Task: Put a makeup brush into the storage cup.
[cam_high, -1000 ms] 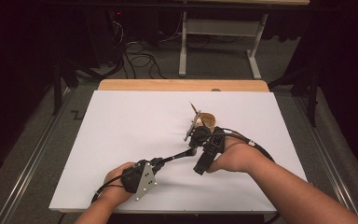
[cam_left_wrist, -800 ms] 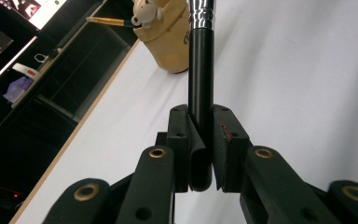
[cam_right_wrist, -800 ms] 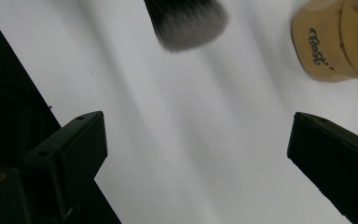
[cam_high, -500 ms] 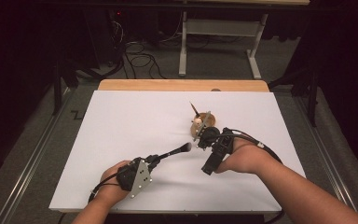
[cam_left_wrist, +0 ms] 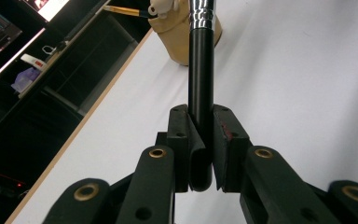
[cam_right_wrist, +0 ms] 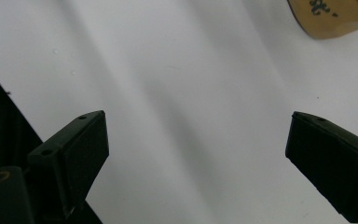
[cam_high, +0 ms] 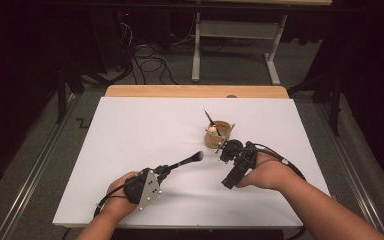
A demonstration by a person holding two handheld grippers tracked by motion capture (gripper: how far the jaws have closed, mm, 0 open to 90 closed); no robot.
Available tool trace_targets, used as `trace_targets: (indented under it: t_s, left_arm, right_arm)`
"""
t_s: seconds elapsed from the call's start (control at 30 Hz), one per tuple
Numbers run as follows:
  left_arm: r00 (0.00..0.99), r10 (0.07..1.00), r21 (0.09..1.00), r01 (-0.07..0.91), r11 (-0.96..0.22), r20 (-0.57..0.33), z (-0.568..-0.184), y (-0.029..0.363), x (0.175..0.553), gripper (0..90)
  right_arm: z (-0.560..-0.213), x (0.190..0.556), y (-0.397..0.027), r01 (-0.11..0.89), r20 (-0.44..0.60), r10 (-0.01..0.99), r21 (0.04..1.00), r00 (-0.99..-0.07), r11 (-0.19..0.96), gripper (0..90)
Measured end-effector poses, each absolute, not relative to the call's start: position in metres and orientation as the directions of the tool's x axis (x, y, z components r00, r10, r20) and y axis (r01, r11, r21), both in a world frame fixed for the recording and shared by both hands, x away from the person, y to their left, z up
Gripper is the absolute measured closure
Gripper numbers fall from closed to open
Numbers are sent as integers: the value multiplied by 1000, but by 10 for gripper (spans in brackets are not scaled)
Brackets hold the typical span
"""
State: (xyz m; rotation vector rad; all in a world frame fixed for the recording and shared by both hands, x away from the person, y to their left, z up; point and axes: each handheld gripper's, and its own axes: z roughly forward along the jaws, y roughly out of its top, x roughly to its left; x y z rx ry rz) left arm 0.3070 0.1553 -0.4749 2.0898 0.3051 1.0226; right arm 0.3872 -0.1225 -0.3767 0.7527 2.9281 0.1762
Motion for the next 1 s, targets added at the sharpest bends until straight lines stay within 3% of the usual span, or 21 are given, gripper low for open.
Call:
trace_targets:
  t_s: [0.27,0.67,1.0]
  left_arm:
    - [646,515,734,-105,-671,563,-477,155,308,789]
    - [638,608,785,10,-620,472,-481,160,316,789]
    - [619,669,813,83,-576,411,-484,164,322,789]
  right_arm:
    - [-402,391,-142,503,-70,522,189,-850,844,70]
    - [-426,387,-181,583,-41,660,429,-750,690,70]
    - [-444,379,-199,544,-55,693,577,-719,609,70]
